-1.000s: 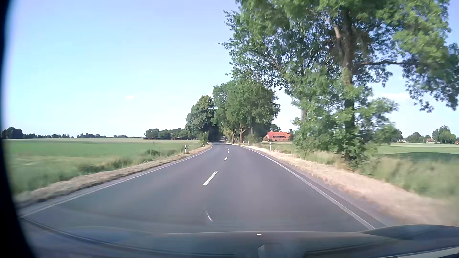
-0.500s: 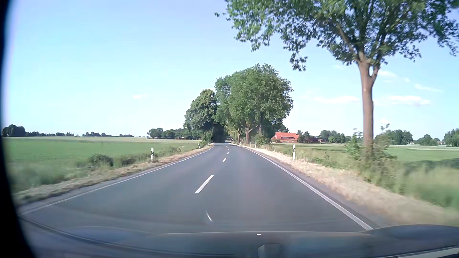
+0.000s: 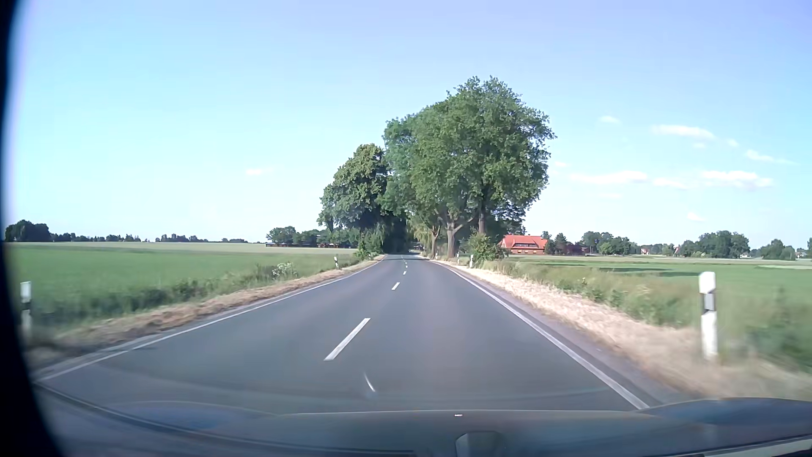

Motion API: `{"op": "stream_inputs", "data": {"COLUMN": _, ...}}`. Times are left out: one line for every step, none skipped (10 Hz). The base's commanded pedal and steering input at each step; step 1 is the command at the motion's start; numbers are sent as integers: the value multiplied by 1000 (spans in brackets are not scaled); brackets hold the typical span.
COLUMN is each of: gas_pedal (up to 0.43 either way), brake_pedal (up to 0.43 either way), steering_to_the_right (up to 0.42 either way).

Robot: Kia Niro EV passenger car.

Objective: Follow the waypoints while adhering to traffic rules and regulations

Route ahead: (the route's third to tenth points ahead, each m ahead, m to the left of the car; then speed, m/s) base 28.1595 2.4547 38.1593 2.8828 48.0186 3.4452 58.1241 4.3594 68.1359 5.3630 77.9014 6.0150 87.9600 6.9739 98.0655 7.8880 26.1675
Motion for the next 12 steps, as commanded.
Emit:
{"op": "stream_inputs", "data": {"gas_pedal": 531, "brake_pedal": 6, "steering_to_the_right": -10}}
{"op": "stream_inputs", "data": {"gas_pedal": 531, "brake_pedal": 6, "steering_to_the_right": -10}}
{"op": "stream_inputs", "data": {"gas_pedal": 531, "brake_pedal": 6, "steering_to_the_right": -9}}
{"op": "stream_inputs", "data": {"gas_pedal": 531, "brake_pedal": 6, "steering_to_the_right": -8}}
{"op": "stream_inputs", "data": {"gas_pedal": 531, "brake_pedal": 6, "steering_to_the_right": -8}}
{"op": "stream_inputs", "data": {"gas_pedal": 531, "brake_pedal": 6, "steering_to_the_right": -8}}
{"op": "stream_inputs", "data": {"gas_pedal": 531, "brake_pedal": 6, "steering_to_the_right": -7}}
{"op": "stream_inputs", "data": {"gas_pedal": 531, "brake_pedal": 6, "steering_to_the_right": -7}}
{"op": "stream_inputs", "data": {"gas_pedal": 531, "brake_pedal": 6, "steering_to_the_right": -7}}
{"op": "stream_inputs", "data": {"gas_pedal": 531, "brake_pedal": 6, "steering_to_the_right": -6}}
{"op": "stream_inputs", "data": {"gas_pedal": 531, "brake_pedal": 6, "steering_to_the_right": -5}}
{"op": "stream_inputs", "data": {"gas_pedal": 531, "brake_pedal": 6, "steering_to_the_right": -5}}
